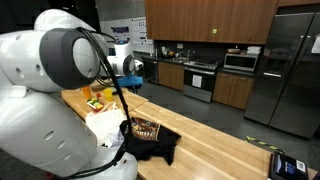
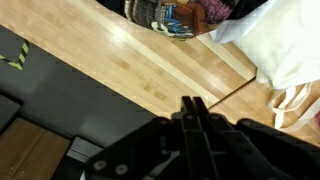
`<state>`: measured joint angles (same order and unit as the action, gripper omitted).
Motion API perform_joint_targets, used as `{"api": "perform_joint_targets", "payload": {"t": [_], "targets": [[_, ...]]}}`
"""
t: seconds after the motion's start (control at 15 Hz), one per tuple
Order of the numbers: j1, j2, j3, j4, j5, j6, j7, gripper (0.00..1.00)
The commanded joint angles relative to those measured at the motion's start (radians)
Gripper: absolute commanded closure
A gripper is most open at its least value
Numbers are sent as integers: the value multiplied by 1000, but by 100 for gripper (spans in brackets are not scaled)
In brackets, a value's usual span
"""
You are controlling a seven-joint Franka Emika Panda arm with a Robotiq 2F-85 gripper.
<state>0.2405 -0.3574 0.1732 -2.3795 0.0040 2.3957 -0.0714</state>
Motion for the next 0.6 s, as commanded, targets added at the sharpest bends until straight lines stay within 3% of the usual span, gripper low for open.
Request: {"api": "perform_joint_targets", "payload": {"t": [0.0, 0.33, 0.47, 0.53], "targets": [[91, 14, -12, -6, 121, 35, -168, 63], [225, 101, 5, 11, 302, 9, -377, 30], [246, 148, 10, 11, 353, -36, -459, 16], [235, 177, 24, 20, 323, -71, -475, 9]]}}
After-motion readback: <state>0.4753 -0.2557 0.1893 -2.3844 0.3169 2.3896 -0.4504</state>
